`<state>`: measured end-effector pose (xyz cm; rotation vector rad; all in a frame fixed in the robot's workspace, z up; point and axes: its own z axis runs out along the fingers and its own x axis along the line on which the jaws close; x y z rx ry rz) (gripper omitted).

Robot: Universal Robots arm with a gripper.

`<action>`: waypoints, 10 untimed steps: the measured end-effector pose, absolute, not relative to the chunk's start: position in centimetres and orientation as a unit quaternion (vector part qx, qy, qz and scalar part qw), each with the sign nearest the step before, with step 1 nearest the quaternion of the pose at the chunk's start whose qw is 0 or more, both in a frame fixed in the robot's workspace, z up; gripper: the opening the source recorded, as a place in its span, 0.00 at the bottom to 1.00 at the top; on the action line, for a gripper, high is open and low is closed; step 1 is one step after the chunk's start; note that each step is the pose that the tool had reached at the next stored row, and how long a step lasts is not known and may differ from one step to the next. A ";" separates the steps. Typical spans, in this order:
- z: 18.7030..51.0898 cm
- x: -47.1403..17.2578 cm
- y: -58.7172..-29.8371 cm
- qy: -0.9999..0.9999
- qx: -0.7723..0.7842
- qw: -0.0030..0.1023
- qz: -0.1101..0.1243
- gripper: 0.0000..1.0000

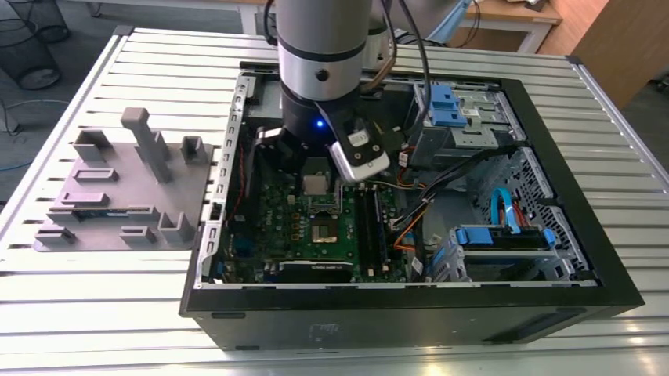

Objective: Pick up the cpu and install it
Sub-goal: 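Place the cpu into insertion slot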

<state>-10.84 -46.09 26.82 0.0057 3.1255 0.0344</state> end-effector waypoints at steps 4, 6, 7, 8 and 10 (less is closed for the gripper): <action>26.6 -10.8 -46.1 1.000 0.002 0.008 0.011 0.47; 26.5 -10.7 -46.1 1.000 0.002 0.008 0.010 0.47; 26.5 -10.6 -46.1 1.000 0.002 0.008 0.010 0.47; 26.4 -10.5 -46.1 1.000 0.002 0.008 0.010 0.47; 26.3 -10.4 -46.1 1.000 0.002 0.008 0.009 0.47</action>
